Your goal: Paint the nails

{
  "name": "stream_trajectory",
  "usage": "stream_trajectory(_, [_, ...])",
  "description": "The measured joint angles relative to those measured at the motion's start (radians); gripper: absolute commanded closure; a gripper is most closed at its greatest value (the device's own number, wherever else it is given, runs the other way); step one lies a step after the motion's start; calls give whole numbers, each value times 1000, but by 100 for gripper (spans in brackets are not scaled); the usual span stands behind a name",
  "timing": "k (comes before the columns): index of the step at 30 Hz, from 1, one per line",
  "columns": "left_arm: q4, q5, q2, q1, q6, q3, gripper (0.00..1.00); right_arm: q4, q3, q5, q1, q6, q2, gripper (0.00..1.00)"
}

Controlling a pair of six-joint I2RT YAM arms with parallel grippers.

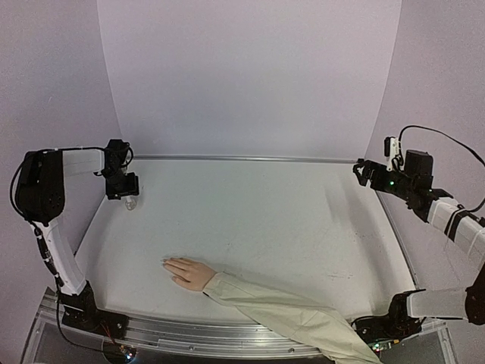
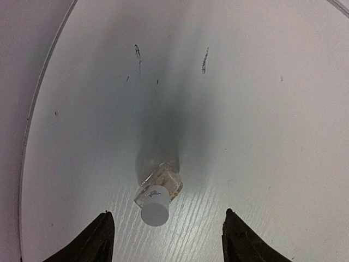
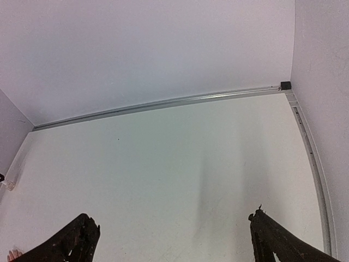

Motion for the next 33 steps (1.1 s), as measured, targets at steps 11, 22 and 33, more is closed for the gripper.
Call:
stream_trajectory(11, [-40, -18, 93, 3, 29, 64, 58, 0, 15, -38, -3, -1, 0, 2])
stream_trajectory(22, [-54, -31, 138, 3, 50, 111, 78, -1, 18, -60, -3, 0, 3, 2])
stream_trajectory(33, [-63, -31, 137, -3, 62, 111, 100, -6, 30, -89, -2, 0, 14, 2])
